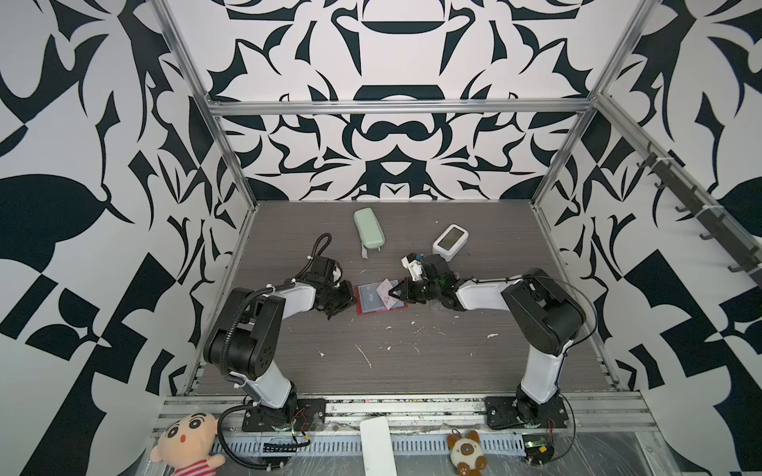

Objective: Insert credit cards into a card holder
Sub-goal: Insert the credit card into the card slot.

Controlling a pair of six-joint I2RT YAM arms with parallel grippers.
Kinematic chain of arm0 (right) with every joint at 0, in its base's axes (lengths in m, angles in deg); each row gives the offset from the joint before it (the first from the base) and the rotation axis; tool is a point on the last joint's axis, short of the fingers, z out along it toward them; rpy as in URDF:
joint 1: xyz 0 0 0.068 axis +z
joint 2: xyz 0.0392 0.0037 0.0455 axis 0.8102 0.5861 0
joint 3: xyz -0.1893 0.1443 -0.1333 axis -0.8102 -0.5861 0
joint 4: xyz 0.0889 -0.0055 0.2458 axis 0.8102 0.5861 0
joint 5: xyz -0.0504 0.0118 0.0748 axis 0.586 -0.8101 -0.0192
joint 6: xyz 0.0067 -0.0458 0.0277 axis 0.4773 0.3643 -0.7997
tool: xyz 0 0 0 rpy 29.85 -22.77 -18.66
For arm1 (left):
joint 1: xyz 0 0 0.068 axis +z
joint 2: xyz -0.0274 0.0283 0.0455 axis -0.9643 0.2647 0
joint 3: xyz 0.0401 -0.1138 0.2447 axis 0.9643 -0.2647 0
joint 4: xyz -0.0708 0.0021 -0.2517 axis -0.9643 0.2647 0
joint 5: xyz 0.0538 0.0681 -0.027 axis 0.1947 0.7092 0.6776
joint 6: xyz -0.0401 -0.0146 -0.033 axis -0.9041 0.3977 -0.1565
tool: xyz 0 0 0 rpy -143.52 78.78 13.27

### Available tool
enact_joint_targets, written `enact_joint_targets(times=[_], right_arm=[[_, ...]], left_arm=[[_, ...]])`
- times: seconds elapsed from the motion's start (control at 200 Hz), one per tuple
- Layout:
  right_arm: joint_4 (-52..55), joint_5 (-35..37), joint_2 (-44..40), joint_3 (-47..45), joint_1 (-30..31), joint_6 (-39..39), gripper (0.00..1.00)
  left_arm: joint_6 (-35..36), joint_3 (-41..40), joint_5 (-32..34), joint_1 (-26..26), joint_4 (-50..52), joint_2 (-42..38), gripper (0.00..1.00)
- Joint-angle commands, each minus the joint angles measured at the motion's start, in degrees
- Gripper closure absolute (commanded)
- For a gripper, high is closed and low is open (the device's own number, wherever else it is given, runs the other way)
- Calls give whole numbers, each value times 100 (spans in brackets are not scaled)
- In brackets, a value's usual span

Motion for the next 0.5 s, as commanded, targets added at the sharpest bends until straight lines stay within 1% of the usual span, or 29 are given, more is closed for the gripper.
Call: enact_joint_targets(times=[0.0,0.285,0.495], right_arm=[[-320,-128,30,-7,37,-62,100],[-798,-143,257,-72,37,-242,100],[-1022,40,334,-147,96,-297,100]], left_arm=[[26,-69,119,14,316,109,100],[0,-69,104,18,326,111,100],[-61,-133,99,14,267,90,100]])
